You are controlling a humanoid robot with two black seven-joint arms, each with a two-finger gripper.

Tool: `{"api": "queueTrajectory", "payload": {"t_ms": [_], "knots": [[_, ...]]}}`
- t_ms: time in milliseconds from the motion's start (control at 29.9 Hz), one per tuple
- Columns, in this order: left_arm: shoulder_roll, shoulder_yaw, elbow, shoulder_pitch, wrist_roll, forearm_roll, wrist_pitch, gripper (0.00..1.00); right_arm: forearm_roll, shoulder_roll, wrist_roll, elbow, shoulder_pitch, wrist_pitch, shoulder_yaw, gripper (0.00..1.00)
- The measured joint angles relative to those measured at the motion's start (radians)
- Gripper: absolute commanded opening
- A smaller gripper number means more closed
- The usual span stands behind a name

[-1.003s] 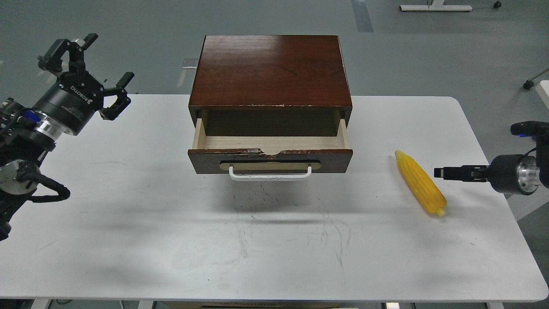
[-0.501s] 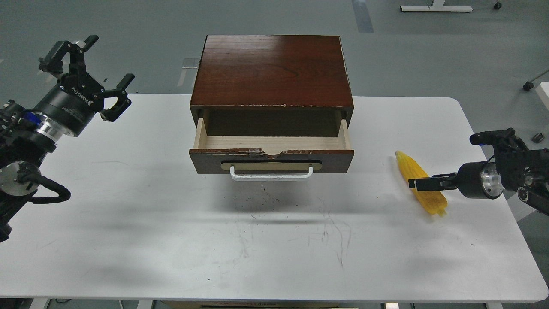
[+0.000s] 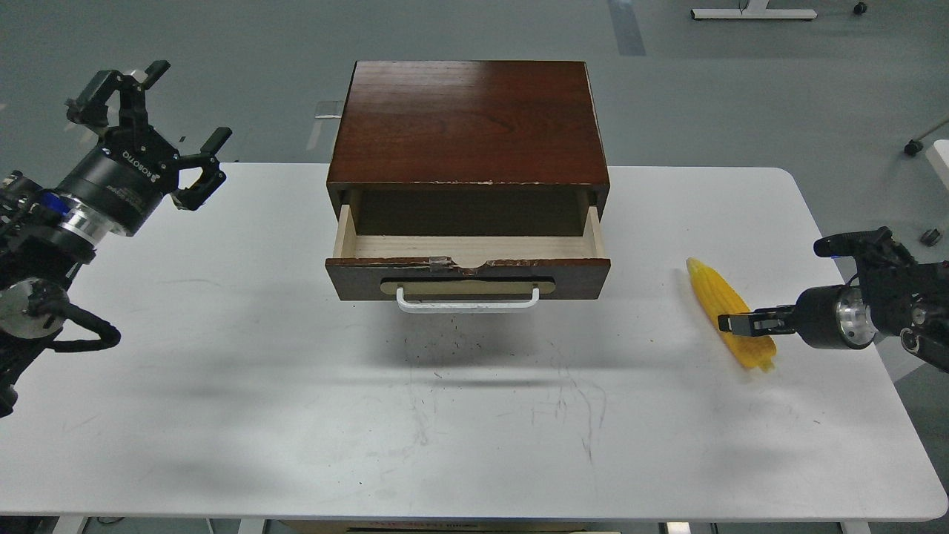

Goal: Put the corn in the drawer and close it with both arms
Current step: 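Lift the corn cob with the right gripper and carry it over the box, then lower the corn cob into the open drawer and release it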

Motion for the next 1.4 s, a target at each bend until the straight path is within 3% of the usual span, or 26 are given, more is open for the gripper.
{"api": "queueTrajectory", "payload": {"t_ms": [267, 434, 702, 1069, 1404], "knots": [[0.003, 0.000, 0.000, 0.000, 0.000, 0.000, 0.000, 0.98, 0.008, -0.077, 0.000, 0.099, 0.298, 0.006, 0.003, 0.13], [-0.001, 0.000, 0.000, 0.000, 0.000, 0.000, 0.000, 0.98, 0.007, -0.050, 0.000, 0.141, 0.476, 0.032, -0.009, 0.13], [0.001, 0.000, 0.000, 0.000, 0.000, 0.000, 0.000, 0.98, 0.013, 0.209, 0.000, 0.141, 0.795, 0.073, -0.172, 0.16], [0.009, -0.002, 0.000, 0.002, -0.005, 0.004, 0.000, 0.98, -0.008, 0.485, 0.000, 0.193, 0.913, 0.056, -0.303, 0.15], [0.013, -0.003, 0.000, 0.002, -0.005, 0.006, 0.000, 0.98, -0.065, 0.638, 0.000, 0.168, 0.892, -0.161, -0.491, 0.15]]}}
